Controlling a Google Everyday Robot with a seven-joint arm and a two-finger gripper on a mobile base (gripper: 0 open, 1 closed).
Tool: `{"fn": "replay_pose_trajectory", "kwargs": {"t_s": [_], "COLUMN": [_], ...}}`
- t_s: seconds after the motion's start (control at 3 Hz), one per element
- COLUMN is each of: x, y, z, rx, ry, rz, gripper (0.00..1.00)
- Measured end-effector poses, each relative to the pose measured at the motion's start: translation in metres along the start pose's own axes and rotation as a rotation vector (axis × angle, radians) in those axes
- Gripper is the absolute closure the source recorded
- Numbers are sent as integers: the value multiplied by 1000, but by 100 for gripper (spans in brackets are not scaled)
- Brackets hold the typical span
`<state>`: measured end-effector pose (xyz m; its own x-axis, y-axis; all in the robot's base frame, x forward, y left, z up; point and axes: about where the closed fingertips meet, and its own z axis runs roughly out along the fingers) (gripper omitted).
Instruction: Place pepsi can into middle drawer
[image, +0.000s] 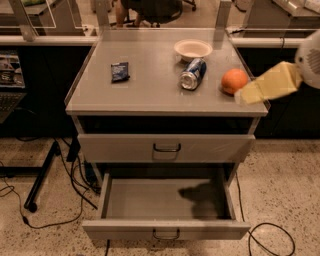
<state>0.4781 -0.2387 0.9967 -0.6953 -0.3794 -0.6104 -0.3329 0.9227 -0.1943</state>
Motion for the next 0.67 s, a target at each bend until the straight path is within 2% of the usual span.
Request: {"fn": "replay_pose_trajectory", "kwargs": {"t_s": [0.33,0.67], "x": [-46,-84], "y": [0,6], "z": [56,91], "rx": [-79,-130], "ry": [81,123], "rz": [86,108], "gripper": [0,0]}}
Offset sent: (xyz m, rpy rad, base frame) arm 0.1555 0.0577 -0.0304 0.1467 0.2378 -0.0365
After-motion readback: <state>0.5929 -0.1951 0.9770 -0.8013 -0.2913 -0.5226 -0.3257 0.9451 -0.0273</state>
